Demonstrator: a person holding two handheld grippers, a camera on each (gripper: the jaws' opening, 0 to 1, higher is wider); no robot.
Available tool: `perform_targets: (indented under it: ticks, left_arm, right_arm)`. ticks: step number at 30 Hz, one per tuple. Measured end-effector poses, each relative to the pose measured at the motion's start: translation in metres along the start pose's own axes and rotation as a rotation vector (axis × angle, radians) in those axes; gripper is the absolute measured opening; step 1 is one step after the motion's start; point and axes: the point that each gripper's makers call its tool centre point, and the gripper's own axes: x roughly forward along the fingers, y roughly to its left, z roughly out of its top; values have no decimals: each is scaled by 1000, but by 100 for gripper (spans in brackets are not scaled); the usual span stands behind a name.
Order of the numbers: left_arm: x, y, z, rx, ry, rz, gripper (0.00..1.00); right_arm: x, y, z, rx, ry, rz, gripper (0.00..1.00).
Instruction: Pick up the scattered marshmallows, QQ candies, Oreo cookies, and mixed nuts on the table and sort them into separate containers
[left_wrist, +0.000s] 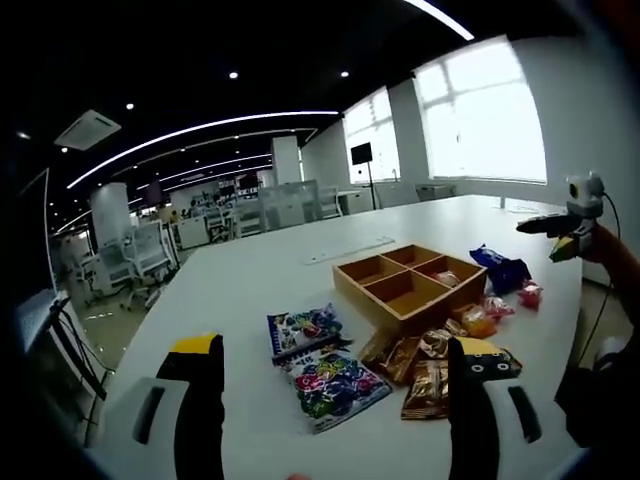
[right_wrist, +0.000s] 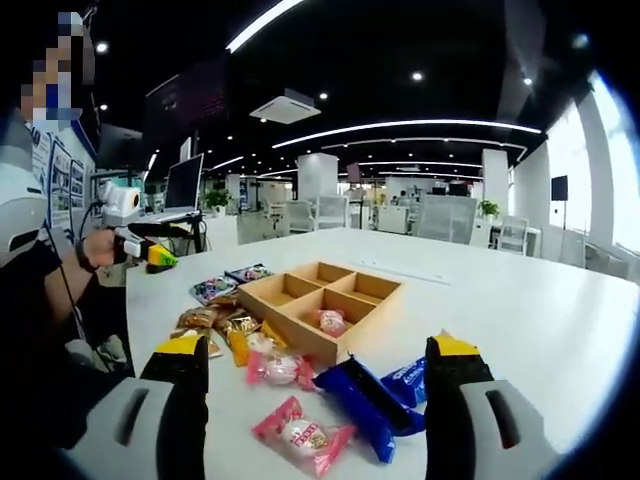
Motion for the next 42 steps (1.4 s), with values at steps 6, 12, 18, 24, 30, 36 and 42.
perform_targets:
  ticks: [6, 12, 18, 24, 30, 36, 42]
  left_arm:
    - [5, 15, -2, -6, 0, 32, 96]
    - [12, 28, -8, -6, 13, 60, 96]
    - [20, 38, -17, 0, 37, 83, 96]
    - [27, 47, -28, -9, 60, 104, 96]
    - [35, 53, -42, -11, 93, 117, 96]
    - [40, 55, -49, -28, 101, 117, 95]
    - [43, 62, -56, -33, 112, 132, 95]
  right_arm:
    - [-1, 2, 1, -6, 2, 4, 85]
    - [-1, 3, -1, -7, 6, 3, 85]
    - [-2, 3, -1, -6, 7, 5, 85]
    - [-3, 4, 0, -6, 3, 3, 85]
    - [-5, 3, 0, -5, 2, -1, 85]
    - [-4, 4, 0, -8, 7, 3, 85]
    - [-4, 6, 1, -13, 7, 7, 85]
